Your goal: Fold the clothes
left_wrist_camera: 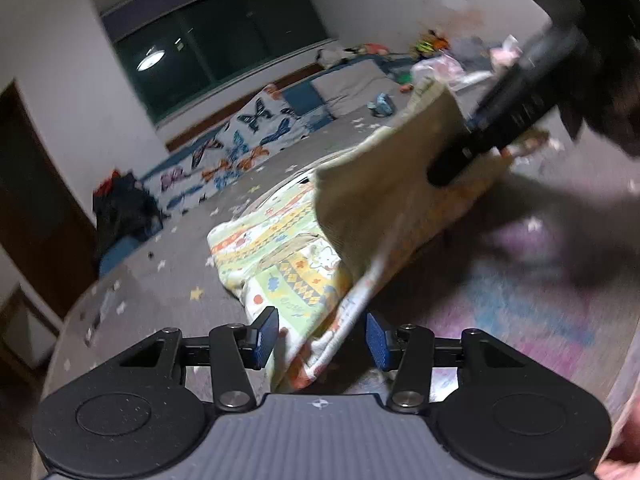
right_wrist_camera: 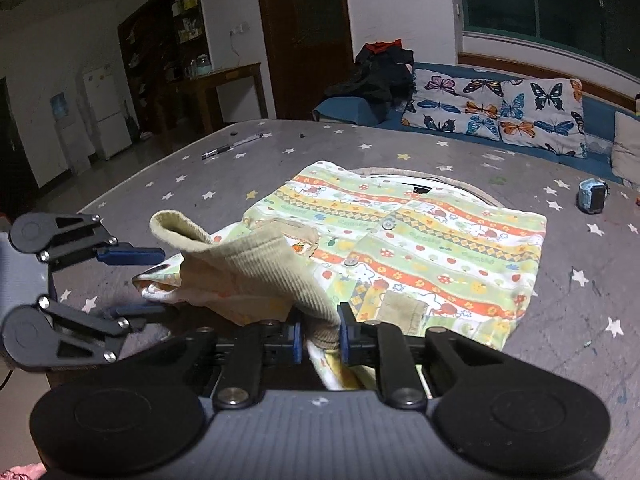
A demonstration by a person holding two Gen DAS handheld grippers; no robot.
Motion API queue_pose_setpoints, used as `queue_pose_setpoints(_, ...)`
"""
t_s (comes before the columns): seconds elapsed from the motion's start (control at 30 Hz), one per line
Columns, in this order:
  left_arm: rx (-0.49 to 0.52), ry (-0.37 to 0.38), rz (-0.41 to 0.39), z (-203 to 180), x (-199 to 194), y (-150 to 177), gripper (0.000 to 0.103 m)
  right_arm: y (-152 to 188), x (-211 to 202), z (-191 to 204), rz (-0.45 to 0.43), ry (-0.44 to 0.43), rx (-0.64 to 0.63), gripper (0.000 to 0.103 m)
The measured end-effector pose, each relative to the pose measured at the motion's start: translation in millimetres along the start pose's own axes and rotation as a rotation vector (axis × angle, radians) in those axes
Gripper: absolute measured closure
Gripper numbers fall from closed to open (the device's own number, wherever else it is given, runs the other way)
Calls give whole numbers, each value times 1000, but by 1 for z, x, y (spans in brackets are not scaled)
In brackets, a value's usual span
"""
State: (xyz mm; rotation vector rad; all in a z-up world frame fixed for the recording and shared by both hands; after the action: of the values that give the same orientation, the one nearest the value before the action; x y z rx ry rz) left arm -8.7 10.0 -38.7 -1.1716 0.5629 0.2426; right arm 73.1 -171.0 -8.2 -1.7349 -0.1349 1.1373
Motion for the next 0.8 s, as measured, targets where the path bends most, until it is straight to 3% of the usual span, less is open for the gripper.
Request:
queue_pose_setpoints(0.23, 104, -18, -9, -3, 11, 11, 65, 3, 0, 0, -15, 5, 18, 90)
queue_pose_setpoints(0.33, 146, -27, -15, -4, 13, 15, 78, 4, -1, 1, -19, 10, 15, 91)
queue_pose_setpoints(0.4, 145, -24, -19, -2, 13, 15, 92, 5, -2, 3, -24, 13, 19, 92)
queue_pose_setpoints(0.8, 134, 39, -83, -14, -48, 7, 96, 18, -60, 26, -85, 46, -51, 93)
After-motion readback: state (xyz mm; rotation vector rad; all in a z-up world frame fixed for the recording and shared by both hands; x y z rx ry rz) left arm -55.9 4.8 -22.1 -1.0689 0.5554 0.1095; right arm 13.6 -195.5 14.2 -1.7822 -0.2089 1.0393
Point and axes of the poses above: each gripper's, at about its wrist camera, not at the fingertips, and x roughly the way its jaws point, z to its left, y to its underside, the point moved 2 cm from there along x, roughly the way its jaws point, and after that the axes turned 12 degrees about -x, right-handed, at the moved point
